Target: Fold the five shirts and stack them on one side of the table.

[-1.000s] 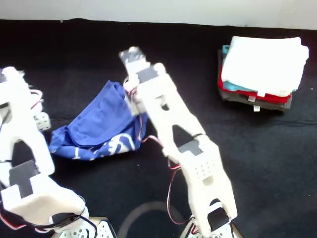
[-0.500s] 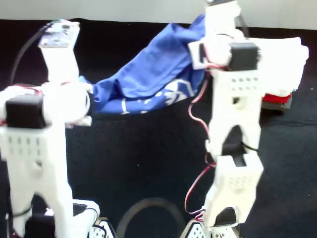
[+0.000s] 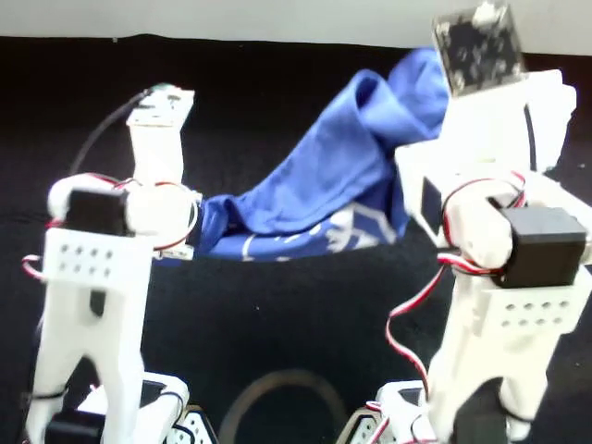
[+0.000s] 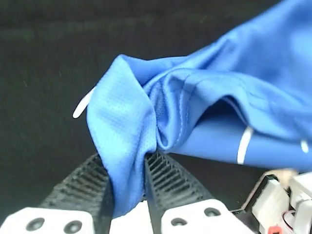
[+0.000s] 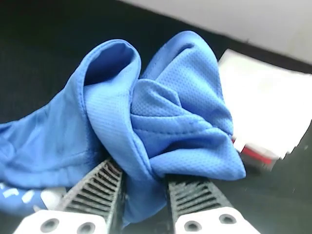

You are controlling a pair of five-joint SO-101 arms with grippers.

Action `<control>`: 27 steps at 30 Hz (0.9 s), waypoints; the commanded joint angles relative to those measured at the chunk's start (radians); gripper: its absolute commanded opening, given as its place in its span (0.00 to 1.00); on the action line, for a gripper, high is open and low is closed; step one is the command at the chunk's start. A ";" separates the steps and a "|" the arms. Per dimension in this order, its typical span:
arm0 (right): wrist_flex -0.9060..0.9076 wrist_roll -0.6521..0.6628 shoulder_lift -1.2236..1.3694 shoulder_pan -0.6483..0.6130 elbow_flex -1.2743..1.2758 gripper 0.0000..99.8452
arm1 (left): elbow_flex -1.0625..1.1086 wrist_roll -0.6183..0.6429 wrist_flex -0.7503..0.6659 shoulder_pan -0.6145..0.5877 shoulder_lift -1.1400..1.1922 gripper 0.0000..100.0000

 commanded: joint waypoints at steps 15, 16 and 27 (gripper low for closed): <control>-0.656 -0.117 0.128 -0.105 0.779 0.01 | 0.033 -0.008 -0.074 -0.134 0.547 0.01; -0.665 -0.117 0.153 -0.120 0.777 0.01 | 0.019 -0.008 -0.075 -0.151 0.572 0.01; -0.746 -0.164 0.493 -0.154 0.590 0.12 | -0.070 -0.006 -0.069 -0.249 0.688 0.01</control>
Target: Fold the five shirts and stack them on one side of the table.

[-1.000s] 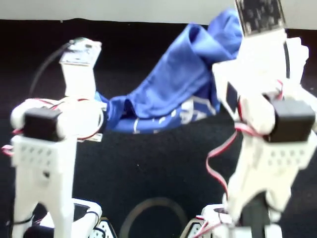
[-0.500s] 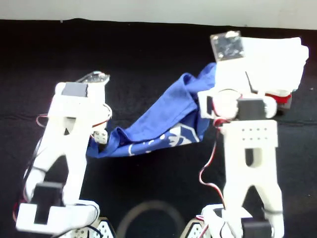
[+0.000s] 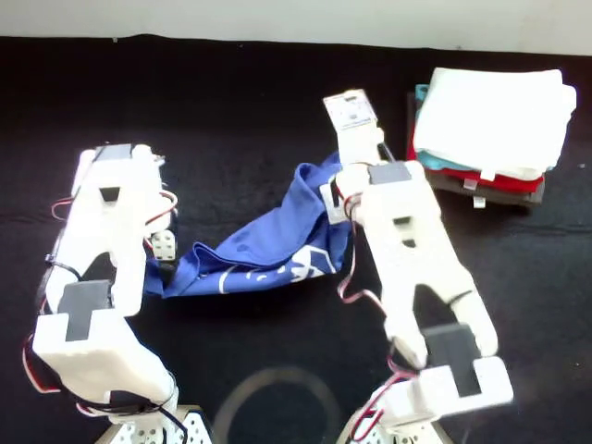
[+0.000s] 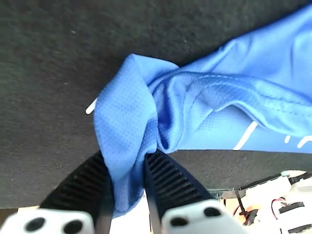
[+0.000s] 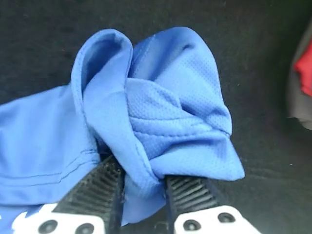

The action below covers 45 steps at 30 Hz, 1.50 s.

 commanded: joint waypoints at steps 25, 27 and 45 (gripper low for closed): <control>0.429 -0.157 -0.174 -0.022 -0.348 0.19 | -0.278 0.000 0.129 -0.012 -0.007 0.01; 0.463 -0.157 -0.189 -0.022 -0.346 0.19 | -0.306 0.000 0.149 -0.012 -0.007 0.01; -0.051 0.035 -0.394 -0.271 0.556 0.19 | -0.355 0.000 0.169 -0.139 0.004 0.01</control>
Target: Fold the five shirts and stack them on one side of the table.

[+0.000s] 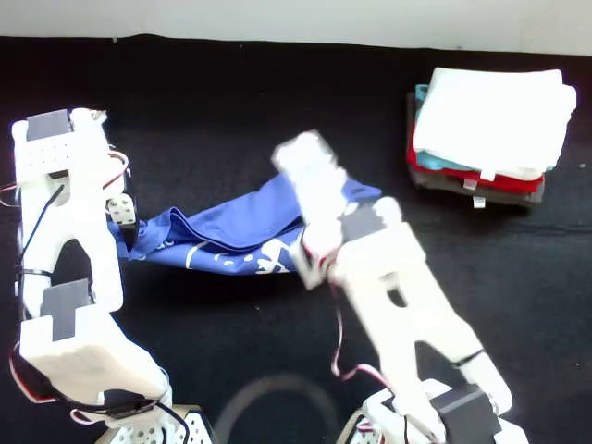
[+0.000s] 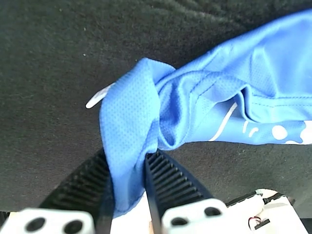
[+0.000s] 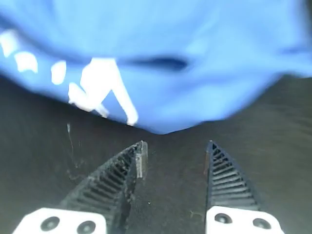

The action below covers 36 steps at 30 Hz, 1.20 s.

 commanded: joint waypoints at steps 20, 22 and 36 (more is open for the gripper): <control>-0.188 0.018 0.644 0.097 -0.682 0.14 | 0.004 -0.002 0.038 0.030 -0.163 0.01; -0.188 0.018 0.661 0.097 -0.745 0.05 | 0.033 -0.003 0.035 0.031 -0.163 0.01; -0.012 0.018 0.667 0.104 -0.967 0.01 | 0.186 -0.006 0.035 0.036 -0.196 0.01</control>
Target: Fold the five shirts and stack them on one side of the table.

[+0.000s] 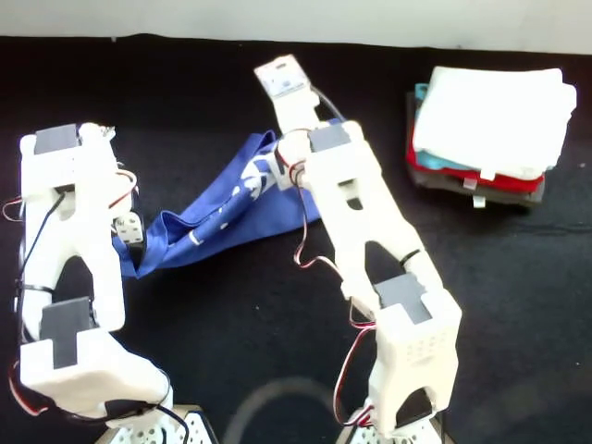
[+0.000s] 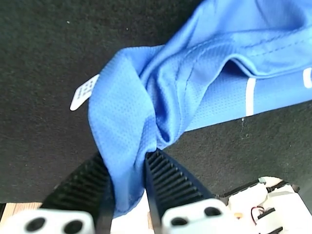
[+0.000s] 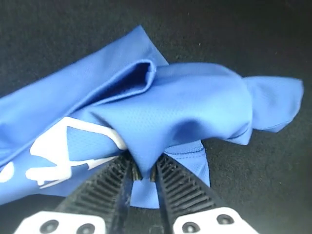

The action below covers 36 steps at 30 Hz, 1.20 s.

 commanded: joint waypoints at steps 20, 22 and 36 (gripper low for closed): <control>0.234 0.008 -0.053 -0.019 0.137 0.23 | -0.007 -0.003 -0.035 0.013 0.008 0.01; 0.131 0.008 0.028 -0.041 0.174 0.23 | -0.007 -0.002 -0.035 0.013 0.008 0.01; 0.067 0.008 0.493 -0.007 -0.331 0.22 | -0.007 -0.002 -0.029 0.013 0.001 0.01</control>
